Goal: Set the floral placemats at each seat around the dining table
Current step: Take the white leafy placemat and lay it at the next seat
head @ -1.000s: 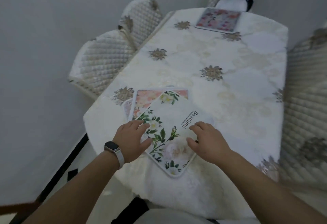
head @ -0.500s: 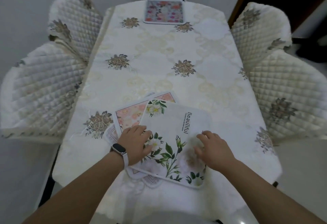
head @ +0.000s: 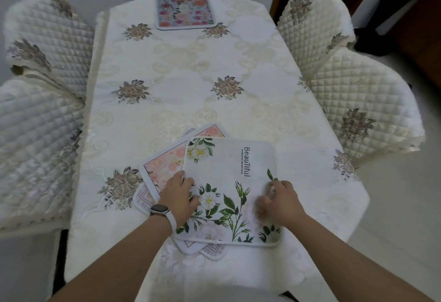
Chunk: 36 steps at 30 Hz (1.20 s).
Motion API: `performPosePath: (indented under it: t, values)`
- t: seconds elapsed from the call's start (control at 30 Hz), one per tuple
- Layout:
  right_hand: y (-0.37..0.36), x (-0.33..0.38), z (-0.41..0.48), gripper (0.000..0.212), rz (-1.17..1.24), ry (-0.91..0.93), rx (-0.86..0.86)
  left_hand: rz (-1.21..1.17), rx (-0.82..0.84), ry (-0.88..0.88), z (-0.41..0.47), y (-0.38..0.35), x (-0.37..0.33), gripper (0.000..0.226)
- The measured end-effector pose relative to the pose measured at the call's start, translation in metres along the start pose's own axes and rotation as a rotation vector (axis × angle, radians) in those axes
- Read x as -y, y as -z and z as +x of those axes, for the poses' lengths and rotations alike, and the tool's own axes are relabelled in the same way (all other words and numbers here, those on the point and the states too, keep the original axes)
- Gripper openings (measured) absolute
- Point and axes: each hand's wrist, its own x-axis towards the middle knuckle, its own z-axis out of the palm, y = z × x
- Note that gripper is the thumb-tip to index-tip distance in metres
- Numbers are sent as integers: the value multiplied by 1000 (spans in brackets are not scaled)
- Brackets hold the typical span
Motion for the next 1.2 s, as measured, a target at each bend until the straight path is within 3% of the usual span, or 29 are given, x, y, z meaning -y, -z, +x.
performPosePath:
  t: [0.17,0.4,0.57,0.73,1.0,1.2]
  values:
    - [1,3,7,51,180,-86,-36,-207,-86,246,10,2,-14,55]
    - [2,-6,12,43,269,-47,-107,-338,-109,394,20,0,-11,58]
    - [4,-10,10,36,496,-124,-118,-420,-98,402,18,2,-11,24]
    - [6,-8,10,15,609,-237,-85,-485,-93,427,14,4,-11,21]
    - [0,-17,-27,10,590,-243,-2,-650,-127,460,0,3,-16,24]
    - [3,-19,-51,7,559,-194,-94,-714,-142,403,-10,2,-22,15]
